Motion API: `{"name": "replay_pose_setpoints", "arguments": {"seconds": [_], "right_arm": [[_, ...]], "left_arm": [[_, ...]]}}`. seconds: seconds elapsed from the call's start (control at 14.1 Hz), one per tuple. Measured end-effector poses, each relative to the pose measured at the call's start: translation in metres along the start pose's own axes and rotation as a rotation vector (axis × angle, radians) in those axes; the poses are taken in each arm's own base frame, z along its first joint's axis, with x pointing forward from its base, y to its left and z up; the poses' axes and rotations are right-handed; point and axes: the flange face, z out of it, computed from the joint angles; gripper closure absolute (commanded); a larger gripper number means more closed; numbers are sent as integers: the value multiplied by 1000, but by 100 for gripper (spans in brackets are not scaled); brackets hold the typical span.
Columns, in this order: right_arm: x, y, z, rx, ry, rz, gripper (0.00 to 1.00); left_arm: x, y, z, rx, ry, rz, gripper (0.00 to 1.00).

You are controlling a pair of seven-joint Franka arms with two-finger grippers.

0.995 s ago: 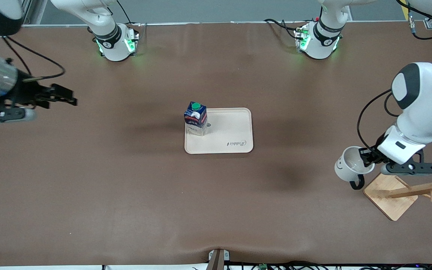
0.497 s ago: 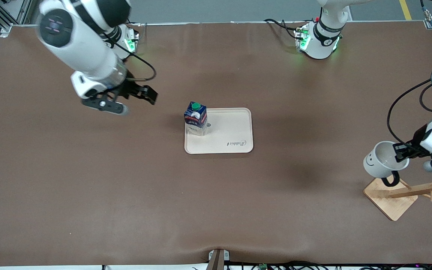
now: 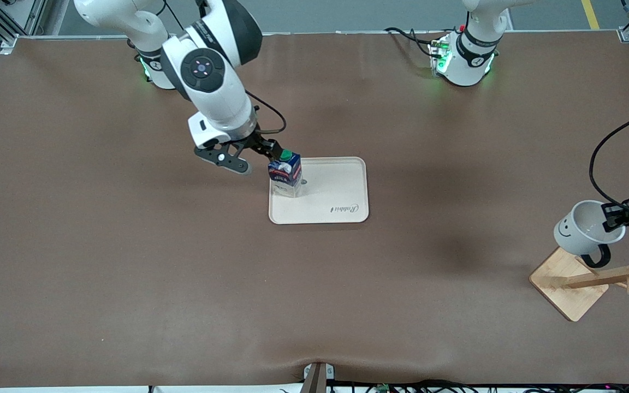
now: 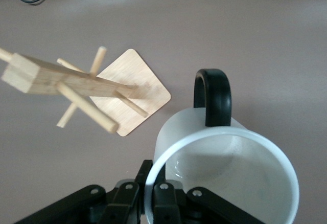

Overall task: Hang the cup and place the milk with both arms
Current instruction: 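Hang the mug on a stand peg while the right gripper grasps the milk, then carry the milk carton away from the tray with the right gripper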

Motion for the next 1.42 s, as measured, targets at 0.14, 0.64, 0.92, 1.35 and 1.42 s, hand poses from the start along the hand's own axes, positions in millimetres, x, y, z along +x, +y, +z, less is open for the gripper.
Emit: {"name": "replay_pose_setpoints", "arguments": {"seconds": [0.14, 0.64, 0.92, 1.35, 1.42], "right_arm": [[-7, -11, 14, 8, 10, 29, 0], [-36, -38, 68, -25, 18, 83, 62], [-28, -38, 72, -29, 25, 120, 100], [38, -12, -39, -100, -29, 233, 100], [58, 8, -61, -129, -57, 216, 100]], "left_arm": [[-3, -15, 1, 3, -7, 18, 100], [-9, -47, 2, 9, -14, 45, 100], [-12, -60, 3, 10, -17, 52, 100], [-17, -86, 19, -19, -36, 67, 100], [-18, -89, 23, -29, -38, 70, 100]]}}
